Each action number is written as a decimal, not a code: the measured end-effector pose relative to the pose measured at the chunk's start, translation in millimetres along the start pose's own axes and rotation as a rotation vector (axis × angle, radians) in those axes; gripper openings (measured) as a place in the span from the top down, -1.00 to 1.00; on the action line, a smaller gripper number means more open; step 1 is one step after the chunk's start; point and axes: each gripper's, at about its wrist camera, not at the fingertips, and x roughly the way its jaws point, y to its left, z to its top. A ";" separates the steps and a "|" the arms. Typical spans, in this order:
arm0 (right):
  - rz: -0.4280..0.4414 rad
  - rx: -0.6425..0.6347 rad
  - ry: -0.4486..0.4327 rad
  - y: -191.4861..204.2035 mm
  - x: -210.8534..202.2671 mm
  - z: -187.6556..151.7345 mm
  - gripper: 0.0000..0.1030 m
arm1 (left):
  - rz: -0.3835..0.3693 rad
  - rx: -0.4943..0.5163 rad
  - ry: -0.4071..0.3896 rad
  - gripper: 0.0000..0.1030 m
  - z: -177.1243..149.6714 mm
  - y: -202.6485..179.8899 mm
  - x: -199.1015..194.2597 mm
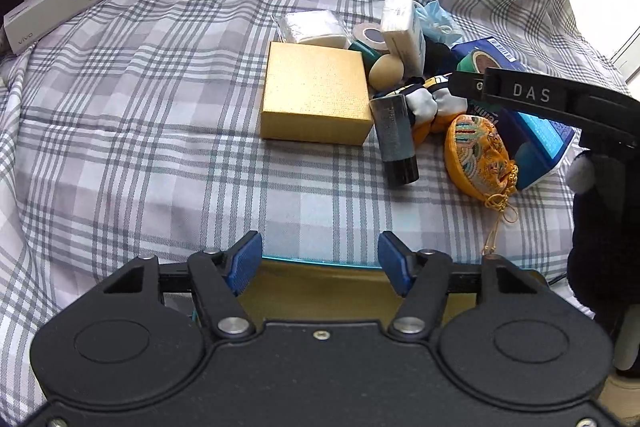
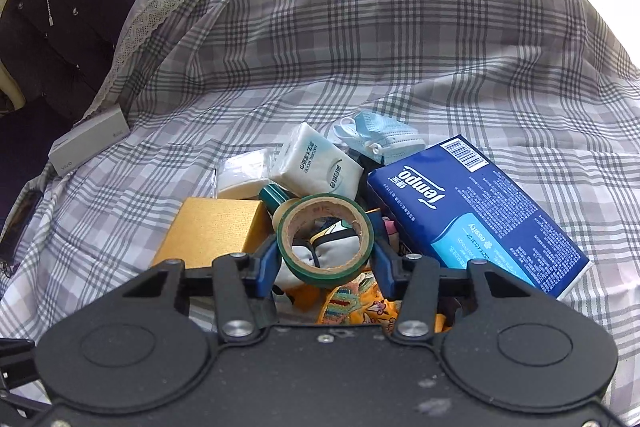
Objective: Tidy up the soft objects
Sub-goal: 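Grasp the green tape roll with the right gripper while the left tool approaches the pile, then grasp the bagged white cotton pad with the left gripper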
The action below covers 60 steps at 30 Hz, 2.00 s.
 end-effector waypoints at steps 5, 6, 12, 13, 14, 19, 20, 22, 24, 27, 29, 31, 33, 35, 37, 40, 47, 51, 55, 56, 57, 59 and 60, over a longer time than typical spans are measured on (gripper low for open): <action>0.009 0.009 0.004 -7.5 0.6 -3.4 0.08 | 0.062 0.027 0.000 -0.16 -0.6 1.2 1.6; 0.006 0.011 0.003 -8.4 0.3 -4.1 0.08 | 0.065 0.035 0.000 -0.16 0.8 1.1 0.3; 0.009 0.017 0.005 -11.7 -1.7 -6.9 0.08 | 0.099 0.057 -0.049 -0.16 33.5 4.2 -3.4; 0.011 0.015 0.001 -11.4 -2.7 -7.5 0.08 | 0.099 0.057 -0.053 -0.16 41.7 5.4 -2.0; 0.013 0.013 0.000 -11.1 -3.5 -7.9 0.08 | 0.100 0.059 -0.055 -0.16 50.3 6.3 0.3; 0.031 0.008 -0.001 -11.0 -5.7 -10.8 0.08 | 0.133 0.070 -0.083 -0.16 97.4 8.2 16.8; 0.034 0.009 0.002 -11.9 -5.2 -11.0 0.08 | 0.140 0.078 -0.083 -0.16 106.7 8.0 22.4; 0.041 0.016 0.008 -14.3 -4.1 -11.3 0.08 | 0.155 0.103 -0.085 -0.16 122.8 6.7 34.0; 0.045 0.020 0.011 -16.2 -3.8 -11.4 0.08 | 0.183 0.139 -0.094 -0.16 135.1 4.8 46.0; 0.053 0.027 0.017 -18.4 -2.4 -11.5 0.08 | 0.170 0.217 -0.090 -0.16 151.4 2.7 62.4; 0.060 0.031 0.023 -19.6 -0.8 -11.7 0.08 | 0.120 0.279 -0.064 -0.16 157.2 3.0 72.8; 0.066 0.037 0.030 -21.2 0.9 -11.7 0.08 | 0.091 0.353 -0.044 -0.16 159.7 1.6 82.4; 0.071 0.041 0.033 -22.5 1.9 -11.7 0.08 | 0.104 0.411 -0.048 -0.16 160.8 0.2 90.3; 0.078 0.046 0.035 -23.4 2.8 -11.0 0.08 | 0.108 0.440 -0.041 -0.16 163.9 0.0 98.4; 0.083 0.048 0.039 -23.1 4.0 -10.8 0.08 | 0.091 0.455 -0.031 -0.16 170.1 -1.6 107.3; 0.090 0.050 0.048 -23.0 6.2 -11.0 0.08 | 0.084 0.451 -0.038 -0.16 175.6 -4.1 117.5; 0.097 0.051 0.052 -23.5 8.7 -11.6 0.08 | 0.077 0.411 -0.058 -0.17 184.5 -8.4 141.6; 0.103 0.046 0.050 -23.8 9.0 -11.8 0.08 | 0.082 0.396 -0.086 -0.17 189.6 -12.8 140.6; 0.112 0.043 0.048 -24.4 6.7 -12.8 0.08 | 0.107 0.473 -0.131 -0.17 189.3 -21.2 132.9; 0.118 0.044 0.049 -24.3 5.9 -12.7 0.08 | 0.118 0.494 -0.142 -0.17 190.1 -23.2 132.0; 0.122 0.043 0.049 -24.1 5.4 -12.7 0.08 | 0.121 0.509 -0.149 -0.18 191.0 -24.1 131.4; 0.130 0.041 0.046 -23.1 4.0 -12.6 0.08 | 0.119 0.530 -0.150 -0.18 195.7 -25.6 131.9; 0.134 0.041 0.046 -22.7 3.2 -12.6 0.08 | 0.117 0.534 -0.147 -0.18 197.8 -25.9 133.0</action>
